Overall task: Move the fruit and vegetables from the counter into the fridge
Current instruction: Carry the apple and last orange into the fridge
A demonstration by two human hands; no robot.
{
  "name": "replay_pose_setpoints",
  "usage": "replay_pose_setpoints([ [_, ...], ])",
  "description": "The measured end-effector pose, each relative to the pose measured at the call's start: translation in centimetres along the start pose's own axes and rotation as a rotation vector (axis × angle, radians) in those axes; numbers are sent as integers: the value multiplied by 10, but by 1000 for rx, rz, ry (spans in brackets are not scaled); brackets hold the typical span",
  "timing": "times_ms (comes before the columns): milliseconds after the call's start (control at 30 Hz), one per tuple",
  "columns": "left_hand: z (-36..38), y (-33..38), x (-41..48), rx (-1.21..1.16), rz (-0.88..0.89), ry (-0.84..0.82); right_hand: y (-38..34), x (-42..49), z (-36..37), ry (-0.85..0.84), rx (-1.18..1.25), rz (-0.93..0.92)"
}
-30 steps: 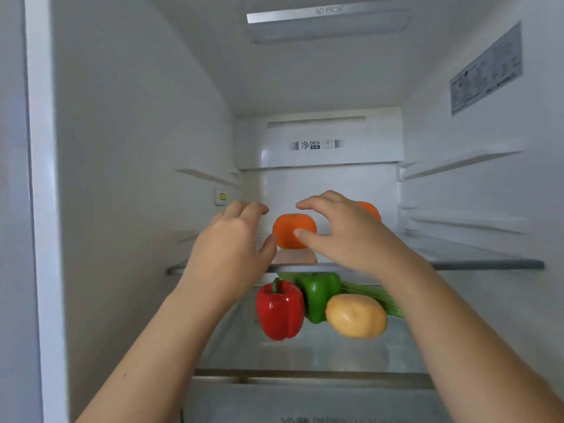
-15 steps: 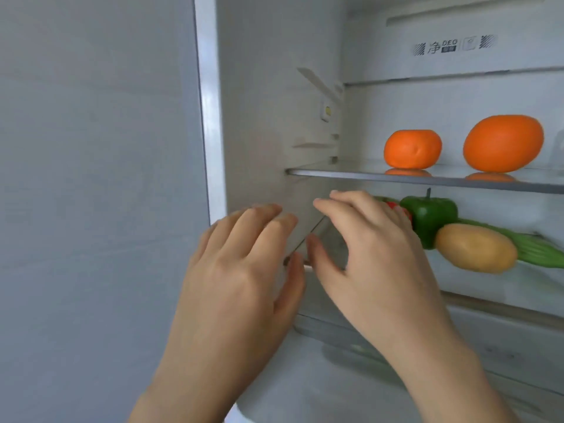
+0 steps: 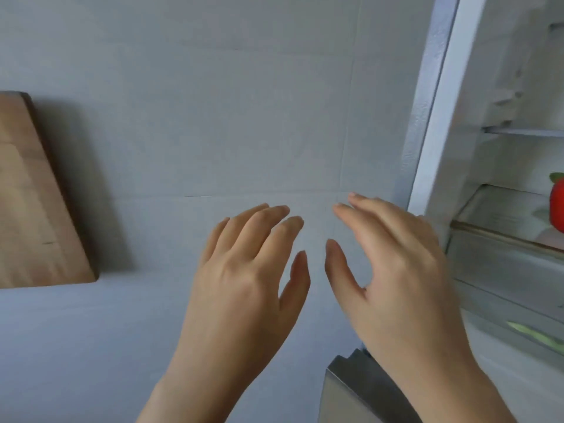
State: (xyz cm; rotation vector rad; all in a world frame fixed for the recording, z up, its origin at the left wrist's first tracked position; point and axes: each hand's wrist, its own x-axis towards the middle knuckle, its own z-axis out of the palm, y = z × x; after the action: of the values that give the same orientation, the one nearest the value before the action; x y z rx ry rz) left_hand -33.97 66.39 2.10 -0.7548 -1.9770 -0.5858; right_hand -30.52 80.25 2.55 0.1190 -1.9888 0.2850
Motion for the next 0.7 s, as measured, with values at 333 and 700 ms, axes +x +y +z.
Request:
replay_pose_setpoints([
  [333, -131, -107, -87, 301, -245, 10, -164, -25, 76, -168, 293, -125],
  [700, -238, -207, -208, 593, -592, -3, -340, -82, 169, -460, 597, -332],
])
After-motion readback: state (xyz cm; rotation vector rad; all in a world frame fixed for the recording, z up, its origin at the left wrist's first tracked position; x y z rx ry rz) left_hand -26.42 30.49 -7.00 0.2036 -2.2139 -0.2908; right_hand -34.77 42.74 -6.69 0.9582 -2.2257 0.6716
